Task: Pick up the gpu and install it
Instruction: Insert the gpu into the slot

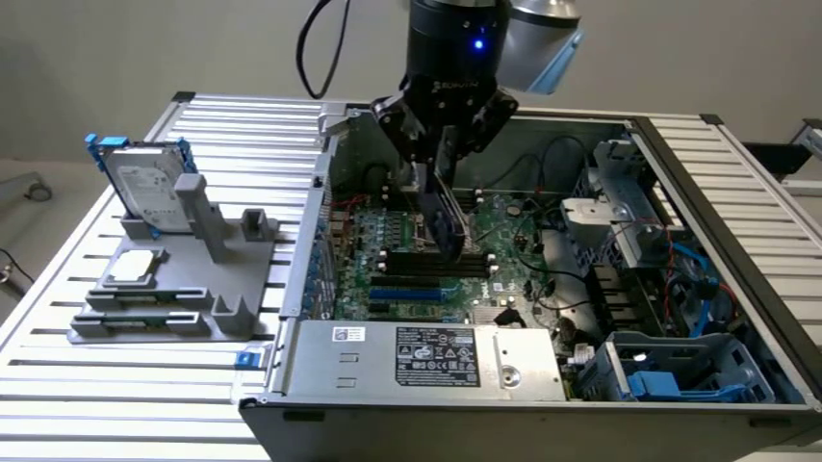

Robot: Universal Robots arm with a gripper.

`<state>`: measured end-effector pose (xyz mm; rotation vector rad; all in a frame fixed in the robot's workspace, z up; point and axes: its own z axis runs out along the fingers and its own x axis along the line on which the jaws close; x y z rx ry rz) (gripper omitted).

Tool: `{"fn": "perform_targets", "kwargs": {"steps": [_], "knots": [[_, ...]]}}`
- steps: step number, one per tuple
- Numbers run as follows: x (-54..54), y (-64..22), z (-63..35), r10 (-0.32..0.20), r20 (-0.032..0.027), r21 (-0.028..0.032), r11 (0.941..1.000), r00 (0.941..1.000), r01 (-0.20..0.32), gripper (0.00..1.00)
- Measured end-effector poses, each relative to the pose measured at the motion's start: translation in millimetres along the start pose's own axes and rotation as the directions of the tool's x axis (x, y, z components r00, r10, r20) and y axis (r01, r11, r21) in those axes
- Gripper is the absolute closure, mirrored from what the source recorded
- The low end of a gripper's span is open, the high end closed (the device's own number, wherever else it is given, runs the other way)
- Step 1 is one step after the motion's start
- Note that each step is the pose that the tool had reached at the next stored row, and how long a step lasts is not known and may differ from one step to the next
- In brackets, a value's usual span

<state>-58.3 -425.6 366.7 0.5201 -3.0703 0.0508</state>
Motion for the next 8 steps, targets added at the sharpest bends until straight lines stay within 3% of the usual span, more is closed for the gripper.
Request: {"fn": "perform_targets", "kwargs": {"steps": [4, 8], "knots": [[-0.1, 0.1, 1.9, -0.073, 0.0020, 0.0024, 0.9973, 0.9973, 0.073, 0.74], [-0.1, 0.1, 3.3, -0.144, 0.0037, 0.0050, 0.9895, 0.9895, 0.144, 0.74]]}}
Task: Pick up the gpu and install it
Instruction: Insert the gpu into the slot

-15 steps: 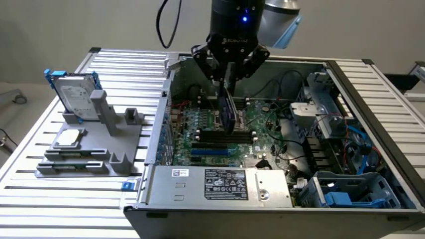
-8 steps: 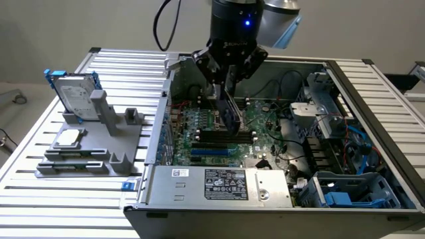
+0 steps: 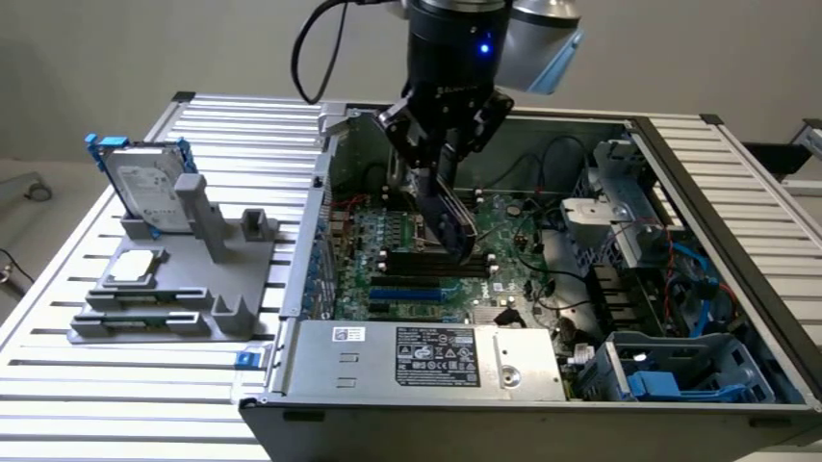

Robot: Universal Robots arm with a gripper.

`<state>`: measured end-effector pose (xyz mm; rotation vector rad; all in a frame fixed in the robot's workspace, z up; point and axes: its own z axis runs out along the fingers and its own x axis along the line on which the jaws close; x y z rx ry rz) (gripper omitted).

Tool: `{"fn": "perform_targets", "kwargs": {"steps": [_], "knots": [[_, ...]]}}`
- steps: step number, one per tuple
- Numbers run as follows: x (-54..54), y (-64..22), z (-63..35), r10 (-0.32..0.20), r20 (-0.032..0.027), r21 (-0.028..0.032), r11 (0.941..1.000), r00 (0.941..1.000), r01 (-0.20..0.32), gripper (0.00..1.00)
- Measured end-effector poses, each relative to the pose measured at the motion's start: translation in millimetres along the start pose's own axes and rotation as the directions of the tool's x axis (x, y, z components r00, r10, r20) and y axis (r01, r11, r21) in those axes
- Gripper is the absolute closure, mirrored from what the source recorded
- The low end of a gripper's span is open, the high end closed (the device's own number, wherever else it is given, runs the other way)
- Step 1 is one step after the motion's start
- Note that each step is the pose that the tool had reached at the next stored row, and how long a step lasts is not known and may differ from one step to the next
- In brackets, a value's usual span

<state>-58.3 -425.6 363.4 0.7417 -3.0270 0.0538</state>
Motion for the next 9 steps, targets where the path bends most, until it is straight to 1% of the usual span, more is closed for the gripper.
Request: {"fn": "perform_targets", "kwargs": {"steps": [2, 4, 6, 9], "knots": [[0.0, 0.0, 0.5, -0.036, 0.0010, 0.0012, 0.9993, 0.9993, 0.036, 0.74], [0.0, 0.0, 1.0, -0.072, 0.0019, 0.0024, 0.9974, 0.9974, 0.072, 0.74], [0.0, 0.0, 1.4, -0.109, 0.0028, 0.0036, 0.9941, 0.9941, 0.109, 0.74], [0.0, 0.1, 2.0, -0.164, 0.0041, 0.0056, 0.9865, 0.9865, 0.164, 0.74]]}}
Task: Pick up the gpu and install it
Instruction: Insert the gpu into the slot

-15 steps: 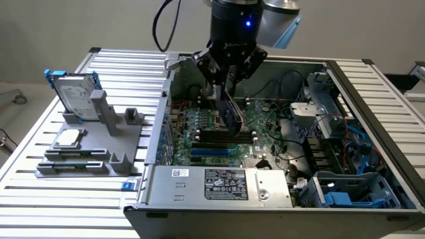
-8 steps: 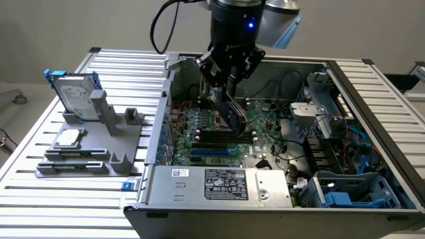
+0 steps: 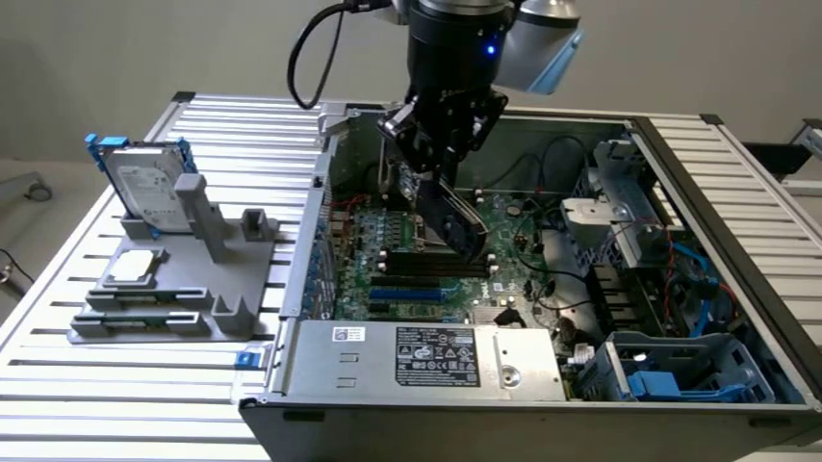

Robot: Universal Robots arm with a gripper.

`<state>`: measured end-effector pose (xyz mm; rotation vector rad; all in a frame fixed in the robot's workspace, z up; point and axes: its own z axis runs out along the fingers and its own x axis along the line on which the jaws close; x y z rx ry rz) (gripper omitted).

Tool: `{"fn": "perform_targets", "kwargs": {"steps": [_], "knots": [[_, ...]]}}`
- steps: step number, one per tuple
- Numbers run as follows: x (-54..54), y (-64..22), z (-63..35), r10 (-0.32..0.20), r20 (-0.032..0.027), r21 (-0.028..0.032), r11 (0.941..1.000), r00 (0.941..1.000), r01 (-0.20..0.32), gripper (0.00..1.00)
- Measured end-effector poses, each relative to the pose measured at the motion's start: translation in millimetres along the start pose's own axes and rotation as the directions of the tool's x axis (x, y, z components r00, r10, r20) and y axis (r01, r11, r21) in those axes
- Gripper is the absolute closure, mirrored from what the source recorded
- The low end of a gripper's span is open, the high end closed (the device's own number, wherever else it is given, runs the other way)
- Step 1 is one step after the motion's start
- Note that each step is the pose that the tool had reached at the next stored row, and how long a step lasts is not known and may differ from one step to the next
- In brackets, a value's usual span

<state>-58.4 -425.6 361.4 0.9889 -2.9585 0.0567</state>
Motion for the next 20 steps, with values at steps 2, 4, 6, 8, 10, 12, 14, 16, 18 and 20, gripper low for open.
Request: {"fn": "perform_targets", "kwargs": {"steps": [2, 4, 6, 8, 10, 12, 14, 16, 18, 20], "knots": [[0.0, 0.0, 0.3, -0.036, 0.0010, 0.0012, 0.9994, 0.9994, 0.036, 0.74], [0.0, 0.0, 0.7, -0.072, 0.0019, 0.0024, 0.9974, 0.9974, 0.072, 0.74], [0.0, 0.0, 0.9, -0.108, 0.0027, 0.0037, 0.9941, 0.9941, 0.108, 0.74], [0.0, 0.0, 1.2, -0.145, 0.0037, 0.0050, 0.9894, 0.9894, 0.145, 0.74], [0.0, 0.0, 1.5, -0.181, 0.0044, 0.0063, 0.9835, 0.9835, 0.181, 0.74], [0.0, 0.0, 1.7, -0.216, 0.0051, 0.0076, 0.9765, 0.9765, 0.216, 0.74], [-0.1, 0.0, 2.0, -0.252, 0.0059, 0.0090, 0.9678, 0.9678, 0.251, 0.74], [-0.1, 0.1, 2.3, -0.286, 0.0065, 0.0104, 0.9582, 0.9582, 0.286, 0.74], [-0.1, 0.1, 2.5, -0.320, 0.0072, 0.0118, 0.9472, 0.9473, 0.320, 0.74], [-0.1, 0.1, 2.8, -0.355, 0.0077, 0.0132, 0.9349, 0.9349, 0.355, 0.74]]}}
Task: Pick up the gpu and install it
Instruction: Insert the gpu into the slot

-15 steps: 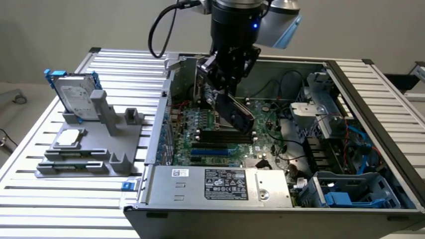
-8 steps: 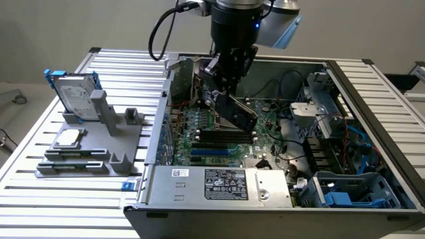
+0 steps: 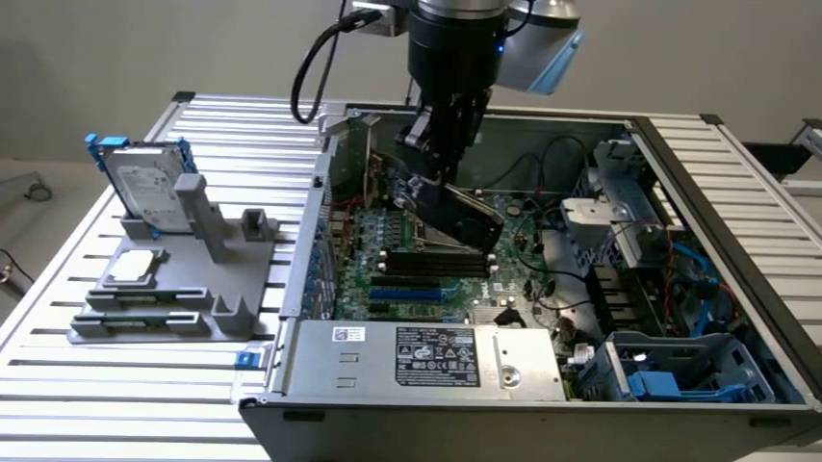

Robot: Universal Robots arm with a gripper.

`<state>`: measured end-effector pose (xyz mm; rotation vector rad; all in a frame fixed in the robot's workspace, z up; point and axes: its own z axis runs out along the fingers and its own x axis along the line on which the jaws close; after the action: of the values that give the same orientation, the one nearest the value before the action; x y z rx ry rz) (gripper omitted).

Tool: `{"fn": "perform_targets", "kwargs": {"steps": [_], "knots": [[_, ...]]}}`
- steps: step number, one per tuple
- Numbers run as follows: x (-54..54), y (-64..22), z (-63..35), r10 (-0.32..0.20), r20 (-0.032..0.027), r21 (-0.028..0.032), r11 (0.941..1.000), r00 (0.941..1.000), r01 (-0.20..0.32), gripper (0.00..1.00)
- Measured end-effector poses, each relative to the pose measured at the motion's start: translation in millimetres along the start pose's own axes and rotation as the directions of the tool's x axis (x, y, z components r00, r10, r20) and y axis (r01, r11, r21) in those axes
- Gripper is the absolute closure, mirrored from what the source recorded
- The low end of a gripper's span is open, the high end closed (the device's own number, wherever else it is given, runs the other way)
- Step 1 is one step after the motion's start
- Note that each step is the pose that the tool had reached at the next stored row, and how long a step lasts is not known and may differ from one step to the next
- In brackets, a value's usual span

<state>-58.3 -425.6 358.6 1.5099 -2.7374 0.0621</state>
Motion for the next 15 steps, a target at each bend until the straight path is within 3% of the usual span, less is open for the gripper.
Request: {"fn": "perform_targets", "kwargs": {"steps": [4, 8, 12, 15], "knots": [[0.0, 0.0, 0.5, -0.073, 0.0019, 0.0024, 0.9973, 0.9973, 0.073, 0.74], [0.0, 0.0, 1.1, -0.145, 0.0036, 0.0050, 0.9894, 0.9895, 0.145, 0.74], [0.0, 0.0, 1.6, -0.217, 0.0052, 0.0076, 0.9762, 0.9762, 0.217, 0.74], [-0.1, 0.1, 2.1, -0.269, 0.0063, 0.0097, 0.9630, 0.9630, 0.269, 0.74]]}}
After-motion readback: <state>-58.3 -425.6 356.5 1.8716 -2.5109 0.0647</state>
